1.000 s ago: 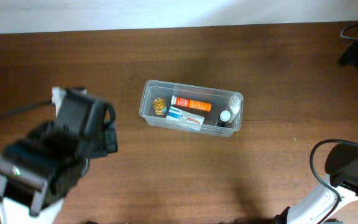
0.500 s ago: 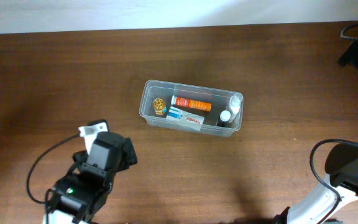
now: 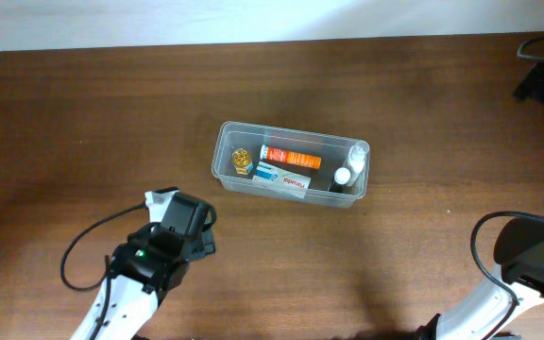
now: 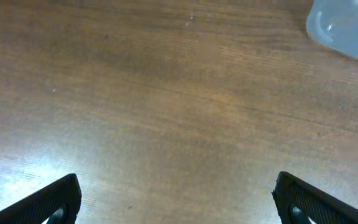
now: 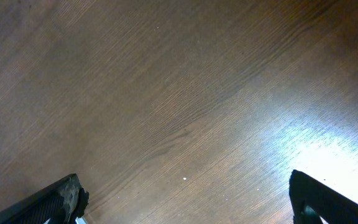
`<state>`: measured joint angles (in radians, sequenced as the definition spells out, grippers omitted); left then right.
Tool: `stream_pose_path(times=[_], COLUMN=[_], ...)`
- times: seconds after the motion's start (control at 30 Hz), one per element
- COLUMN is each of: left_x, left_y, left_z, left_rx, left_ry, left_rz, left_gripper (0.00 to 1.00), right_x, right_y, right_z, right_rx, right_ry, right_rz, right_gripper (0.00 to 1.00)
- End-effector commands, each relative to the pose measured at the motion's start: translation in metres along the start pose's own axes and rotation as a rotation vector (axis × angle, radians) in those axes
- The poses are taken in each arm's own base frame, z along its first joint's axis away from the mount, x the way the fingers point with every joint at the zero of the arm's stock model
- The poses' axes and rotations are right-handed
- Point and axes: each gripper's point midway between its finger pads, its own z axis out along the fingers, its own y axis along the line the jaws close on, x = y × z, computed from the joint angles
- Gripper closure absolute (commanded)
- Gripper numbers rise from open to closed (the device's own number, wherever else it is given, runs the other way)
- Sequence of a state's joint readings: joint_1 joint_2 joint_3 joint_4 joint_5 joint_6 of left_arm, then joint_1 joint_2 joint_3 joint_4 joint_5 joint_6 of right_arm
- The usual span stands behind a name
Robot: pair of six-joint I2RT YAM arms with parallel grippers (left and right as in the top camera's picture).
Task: Pack container
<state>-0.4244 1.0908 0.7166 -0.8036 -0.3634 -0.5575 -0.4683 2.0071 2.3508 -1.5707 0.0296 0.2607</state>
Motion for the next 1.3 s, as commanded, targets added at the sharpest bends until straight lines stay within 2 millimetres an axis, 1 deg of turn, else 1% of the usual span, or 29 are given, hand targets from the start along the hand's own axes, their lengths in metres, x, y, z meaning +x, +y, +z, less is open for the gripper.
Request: stream_pose_path(times=[0.0,0.03,0.13,0.23,0.27,0.37,0.47,0.53,0.63,0.73,0.9,1.0,1.2,1.27], left_x=[-0.007,-0.012,-0.026,-0.034,-0.037,-0.038,-0.035,-0.031,-0.024,-0.023,-0.021,-0.020,-0.018,-0.018], left_y=[-0.012,-0.020,-0.038,-0.052,-0.057,-0.062,-0.059,-0.054,-0.046,-0.036,-0.026,-0.025,-0.023,-0.019], left_z=[0.005,0.005,0.003,0.001,0.001,0.001,-0.002,-0.006,-0.010,-0.015,-0.019,-0.023,-0.033,-0.034], left_rx=[0.046,0.087,0.170,0.252,0.284,0.336,0.374,0.390,0.402,0.423,0.448,0.455,0.431,0.423], left_ry=[-0.023,-0.047,-0.136,-0.242,-0.305,-0.442,-0.568,-0.622,-0.672,-0.727,-0.790,-0.824,-0.887,-0.895], left_rz=[0.084,0.127,0.226,0.302,0.324,0.317,0.275,0.255,0.234,0.199,0.171,0.207,0.347,0.344], left_gripper=[0.01,0.01,0.00,0.01,0.01,0.01,0.01,0.01,0.01,0.01,0.01,0.01,0.01,0.01], right_x=[-0.003,-0.003,-0.003,-0.003,-0.003,-0.003,-0.003,-0.003,-0.003,-0.003,-0.003,-0.003,-0.003,-0.003], right_y=[-0.003,-0.003,-0.003,-0.003,-0.003,-0.003,-0.003,-0.003,-0.003,-0.003,-0.003,-0.003,-0.003,-0.003], right_z=[-0.012,-0.012,-0.012,-0.012,-0.012,-0.012,-0.012,-0.012,-0.012,-0.012,-0.012,-0.012,-0.012,-0.012], right_rx=[0.001,0.001,0.001,0.001,0.001,0.000,0.001,0.001,0.001,0.001,0.001,0.000,0.001,0.000], right_ry=[-0.036,-0.036,-0.036,-0.036,-0.036,-0.036,-0.036,-0.036,-0.036,-0.036,-0.036,-0.036,-0.036,-0.036], right_rz=[0.006,0.006,0.006,0.006,0.006,0.006,0.006,0.006,0.006,0.006,0.006,0.006,0.006,0.006], right_gripper=[0.02,0.02,0.02,0.02,0.02,0.02,0.02,0.02,0.02,0.02,0.02,0.02,0.02,0.02])
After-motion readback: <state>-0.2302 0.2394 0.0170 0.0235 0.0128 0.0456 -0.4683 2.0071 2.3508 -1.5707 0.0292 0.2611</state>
